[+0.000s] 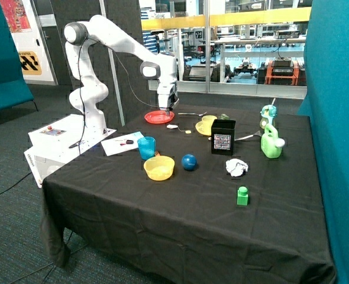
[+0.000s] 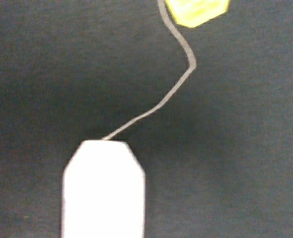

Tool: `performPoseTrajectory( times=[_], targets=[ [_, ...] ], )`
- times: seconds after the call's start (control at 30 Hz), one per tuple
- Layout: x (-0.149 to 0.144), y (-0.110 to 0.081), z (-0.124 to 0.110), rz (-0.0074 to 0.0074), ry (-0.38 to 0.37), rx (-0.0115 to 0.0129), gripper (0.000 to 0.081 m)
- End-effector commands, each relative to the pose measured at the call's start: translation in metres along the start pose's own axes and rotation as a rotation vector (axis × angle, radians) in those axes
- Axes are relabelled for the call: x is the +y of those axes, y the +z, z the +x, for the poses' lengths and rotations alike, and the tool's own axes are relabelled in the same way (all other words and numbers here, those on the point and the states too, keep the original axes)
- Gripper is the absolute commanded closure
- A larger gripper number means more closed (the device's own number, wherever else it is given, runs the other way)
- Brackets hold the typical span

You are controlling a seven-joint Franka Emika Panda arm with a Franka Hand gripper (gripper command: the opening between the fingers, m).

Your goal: Prepare two cups of tea

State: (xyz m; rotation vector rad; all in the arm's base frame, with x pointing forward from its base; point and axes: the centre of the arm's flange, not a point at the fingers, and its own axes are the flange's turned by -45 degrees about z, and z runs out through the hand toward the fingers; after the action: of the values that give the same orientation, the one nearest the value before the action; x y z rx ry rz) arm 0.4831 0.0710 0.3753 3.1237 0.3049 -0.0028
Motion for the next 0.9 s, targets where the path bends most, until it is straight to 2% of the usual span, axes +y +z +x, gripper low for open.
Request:
performPoseTrajectory(
  times=[0.0, 0.37, 0.87],
  targets=[
    [-0.036, 0.014, -0.003, 0.0028, -0.002, 0.0021, 0.0205],
    [-0.044, 0.044, -0.005, 0.0028, 0.023, 0.0021, 0.0146],
    [-0.053, 0.065, -0.014, 0.0028, 0.023, 0.0021, 0.0161]
  ],
)
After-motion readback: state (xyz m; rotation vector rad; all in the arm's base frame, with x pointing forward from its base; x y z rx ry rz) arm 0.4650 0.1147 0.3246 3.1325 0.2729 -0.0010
